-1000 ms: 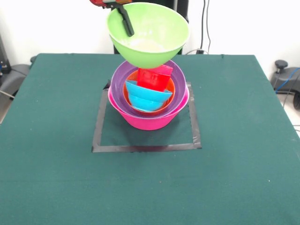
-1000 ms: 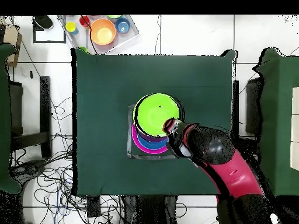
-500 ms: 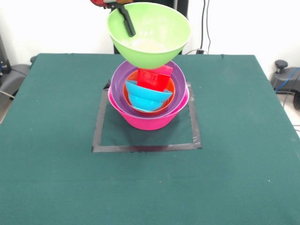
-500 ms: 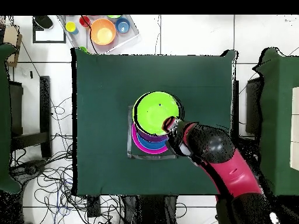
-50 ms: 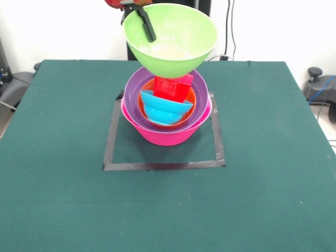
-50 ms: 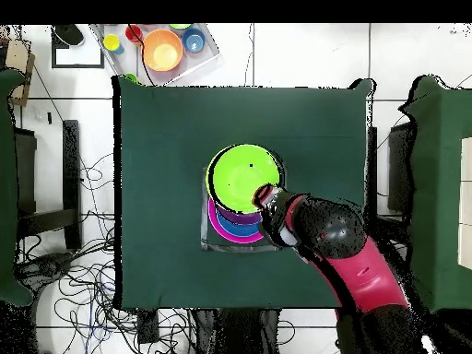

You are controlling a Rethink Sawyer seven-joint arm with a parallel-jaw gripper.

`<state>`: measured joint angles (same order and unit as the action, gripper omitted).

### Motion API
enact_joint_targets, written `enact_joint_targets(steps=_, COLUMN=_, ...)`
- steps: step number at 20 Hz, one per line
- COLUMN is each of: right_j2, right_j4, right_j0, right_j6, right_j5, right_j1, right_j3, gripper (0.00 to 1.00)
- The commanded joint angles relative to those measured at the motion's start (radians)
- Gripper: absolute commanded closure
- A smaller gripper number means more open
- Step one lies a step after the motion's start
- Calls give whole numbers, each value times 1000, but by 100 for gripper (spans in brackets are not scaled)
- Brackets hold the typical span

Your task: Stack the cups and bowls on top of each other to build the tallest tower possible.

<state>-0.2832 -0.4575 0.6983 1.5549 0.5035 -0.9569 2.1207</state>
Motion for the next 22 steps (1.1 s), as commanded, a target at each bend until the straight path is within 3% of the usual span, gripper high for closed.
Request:
enact_joint_targets(steps=1, right_j2=-152, right_j4=-48, right_j0=42, right_j6=122, right_j5=-199, right_j1=3, right_j3=192, gripper=100)
enact_joint_targets(steps=7, right_j2=-258, right_j4=-8, right_j0=117, right_j6=172, right_j5=-305, right_j1=-6, right_j3=288, gripper=100)
enact_joint_targets(steps=14, right_j2=-307, right_j4=57, right_j0=161, right_j6=205, right_j5=-367, right_j1=6, right_j3=333, gripper=100)
enact_joint_targets(steps=22, right_j2=-327, right_j4=153, right_j0=197, right_j6=230, right_j5=-470, right_j1=101, right_j3=327, gripper=100)
